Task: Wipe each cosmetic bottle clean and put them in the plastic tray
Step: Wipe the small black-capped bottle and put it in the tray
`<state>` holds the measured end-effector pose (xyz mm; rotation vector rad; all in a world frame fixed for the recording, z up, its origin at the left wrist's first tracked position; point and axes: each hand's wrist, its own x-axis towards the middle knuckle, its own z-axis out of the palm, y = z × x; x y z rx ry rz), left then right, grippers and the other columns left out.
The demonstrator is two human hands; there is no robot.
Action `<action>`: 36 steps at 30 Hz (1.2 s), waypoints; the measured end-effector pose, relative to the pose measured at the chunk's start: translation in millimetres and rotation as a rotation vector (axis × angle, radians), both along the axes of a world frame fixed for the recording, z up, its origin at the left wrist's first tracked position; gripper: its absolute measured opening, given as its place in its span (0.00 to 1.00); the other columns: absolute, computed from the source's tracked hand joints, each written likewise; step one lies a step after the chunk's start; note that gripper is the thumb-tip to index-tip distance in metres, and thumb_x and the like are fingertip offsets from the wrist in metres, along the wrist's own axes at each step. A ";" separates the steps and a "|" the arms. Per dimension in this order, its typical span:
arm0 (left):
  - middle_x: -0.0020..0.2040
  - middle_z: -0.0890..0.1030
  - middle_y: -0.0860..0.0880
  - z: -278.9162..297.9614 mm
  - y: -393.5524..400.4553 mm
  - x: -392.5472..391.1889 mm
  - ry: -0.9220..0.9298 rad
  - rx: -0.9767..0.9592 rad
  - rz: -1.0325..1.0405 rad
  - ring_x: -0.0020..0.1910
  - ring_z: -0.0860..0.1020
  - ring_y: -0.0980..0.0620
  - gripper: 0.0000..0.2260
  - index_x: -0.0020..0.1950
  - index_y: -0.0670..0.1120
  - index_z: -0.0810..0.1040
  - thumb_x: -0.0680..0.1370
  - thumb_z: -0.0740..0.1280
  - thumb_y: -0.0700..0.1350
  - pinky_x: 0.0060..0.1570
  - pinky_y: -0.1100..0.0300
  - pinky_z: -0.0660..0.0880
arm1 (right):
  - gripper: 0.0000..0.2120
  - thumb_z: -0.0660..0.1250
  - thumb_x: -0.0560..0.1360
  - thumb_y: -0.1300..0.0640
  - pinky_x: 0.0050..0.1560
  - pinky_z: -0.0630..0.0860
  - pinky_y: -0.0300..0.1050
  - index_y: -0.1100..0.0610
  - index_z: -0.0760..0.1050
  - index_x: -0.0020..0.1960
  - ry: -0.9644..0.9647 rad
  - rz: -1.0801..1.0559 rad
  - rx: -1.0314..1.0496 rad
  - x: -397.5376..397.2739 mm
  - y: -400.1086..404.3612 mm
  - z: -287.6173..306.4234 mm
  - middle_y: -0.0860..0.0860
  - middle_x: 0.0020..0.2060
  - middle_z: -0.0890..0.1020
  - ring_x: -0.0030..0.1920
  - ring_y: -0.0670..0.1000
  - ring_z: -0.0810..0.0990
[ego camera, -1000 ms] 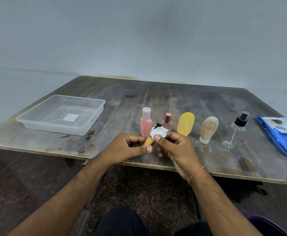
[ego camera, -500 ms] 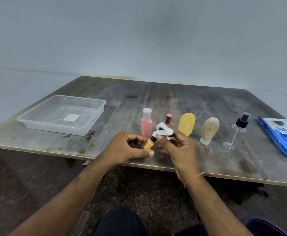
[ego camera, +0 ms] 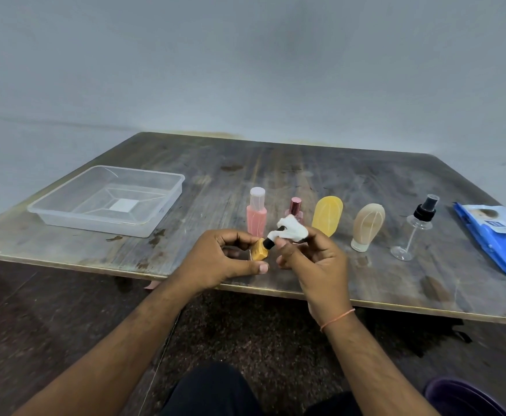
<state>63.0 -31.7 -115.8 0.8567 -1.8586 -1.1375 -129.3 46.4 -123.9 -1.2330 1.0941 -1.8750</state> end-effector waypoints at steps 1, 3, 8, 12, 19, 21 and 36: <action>0.54 0.90 0.51 -0.8 -0.8 0.4 0.004 -0.011 -0.005 0.56 0.88 0.49 0.21 0.57 0.51 0.89 0.66 0.87 0.48 0.66 0.47 0.83 | 0.13 0.80 0.73 0.57 0.46 0.84 0.52 0.56 0.87 0.58 0.055 0.017 0.014 0.1 -0.8 -0.9 0.52 0.45 0.89 0.40 0.53 0.85; 0.55 0.90 0.51 -2.7 -2.1 1.6 0.028 -0.018 0.000 0.56 0.88 0.49 0.22 0.58 0.51 0.88 0.65 0.86 0.47 0.64 0.46 0.84 | 0.12 0.82 0.74 0.54 0.50 0.85 0.65 0.51 0.88 0.57 0.203 0.040 0.020 0.7 -4.2 -5.6 0.53 0.47 0.90 0.46 0.62 0.87; 0.53 0.90 0.52 -5.6 -3.1 3.3 0.036 -0.035 0.028 0.53 0.87 0.52 0.23 0.58 0.52 0.88 0.64 0.87 0.46 0.61 0.49 0.84 | 0.15 0.81 0.71 0.47 0.49 0.82 0.72 0.48 0.88 0.56 0.276 0.085 0.079 -4.7 -8.1 -5.3 0.52 0.50 0.88 0.48 0.65 0.85; 0.51 0.89 0.54 -4.7 -3.8 3.6 0.025 -0.044 0.025 0.51 0.86 0.55 0.22 0.56 0.54 0.89 0.64 0.87 0.49 0.58 0.54 0.83 | 0.13 0.81 0.72 0.50 0.47 0.82 0.71 0.49 0.88 0.56 0.283 0.068 0.053 -5.5 -8.6 -4.7 0.50 0.49 0.85 0.48 0.64 0.83; 0.50 0.88 0.54 -9.2 -6.8 -0.7 0.024 -0.105 0.077 0.48 0.82 0.49 0.21 0.52 0.61 0.87 0.62 0.87 0.57 0.55 0.41 0.83 | 0.14 0.79 0.73 0.56 0.39 0.84 0.48 0.54 0.87 0.58 0.033 0.073 0.064 0.1 0.4 5.0 0.53 0.46 0.88 0.42 0.51 0.83; 0.51 0.88 0.52 -9.8 -6.2 -0.8 0.034 -0.130 0.089 0.50 0.85 0.47 0.20 0.51 0.61 0.85 0.64 0.87 0.55 0.55 0.40 0.84 | 0.15 0.78 0.73 0.57 0.38 0.83 0.45 0.57 0.86 0.59 -0.006 0.080 0.083 1.3 0.2 7.1 0.51 0.45 0.88 0.40 0.51 0.82; 0.51 0.87 0.55 -16.9 -2.6 -5.5 0.068 -0.187 0.200 0.51 0.85 0.53 0.19 0.52 0.55 0.83 0.67 0.88 0.43 0.45 0.50 0.84 | 0.06 0.78 0.77 0.59 0.40 0.82 0.40 0.62 0.86 0.50 0.105 0.192 0.317 -3.9 -12.7 13.4 0.60 0.41 0.87 0.41 0.48 0.85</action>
